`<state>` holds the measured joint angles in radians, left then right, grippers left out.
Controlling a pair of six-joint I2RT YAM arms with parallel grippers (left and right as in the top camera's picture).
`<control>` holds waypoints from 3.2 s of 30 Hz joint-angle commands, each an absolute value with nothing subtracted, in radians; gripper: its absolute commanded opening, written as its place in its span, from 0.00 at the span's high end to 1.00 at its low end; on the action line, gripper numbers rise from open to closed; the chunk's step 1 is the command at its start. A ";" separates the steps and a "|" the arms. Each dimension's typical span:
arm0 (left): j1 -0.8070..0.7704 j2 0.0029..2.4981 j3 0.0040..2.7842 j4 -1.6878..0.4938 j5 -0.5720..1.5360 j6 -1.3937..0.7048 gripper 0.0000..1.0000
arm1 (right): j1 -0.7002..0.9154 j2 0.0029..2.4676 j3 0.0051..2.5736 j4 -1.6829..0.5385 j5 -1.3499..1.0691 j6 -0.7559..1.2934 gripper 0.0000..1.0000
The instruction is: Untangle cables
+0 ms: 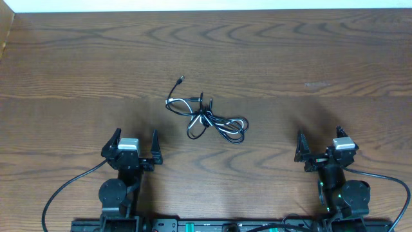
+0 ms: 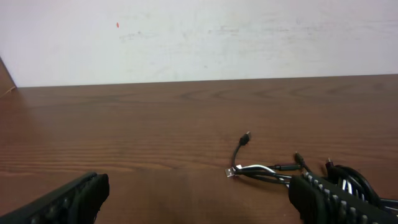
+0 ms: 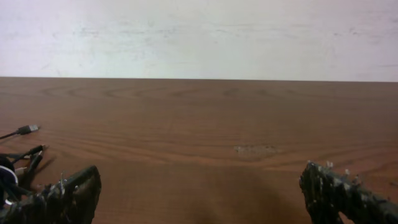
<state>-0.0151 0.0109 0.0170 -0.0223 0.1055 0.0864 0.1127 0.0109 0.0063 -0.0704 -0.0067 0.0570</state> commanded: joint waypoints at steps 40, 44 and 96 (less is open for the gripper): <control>-0.017 0.005 0.004 -0.021 0.119 0.093 0.02 | 0.120 0.009 0.006 -0.075 -0.002 0.058 0.01; -0.017 0.005 0.004 -0.020 0.120 0.093 0.02 | 0.120 0.009 0.006 -0.075 -0.002 0.058 0.01; -0.017 0.043 0.081 -0.163 0.225 -0.014 0.02 | 0.120 0.009 0.006 -0.075 -0.003 0.058 0.01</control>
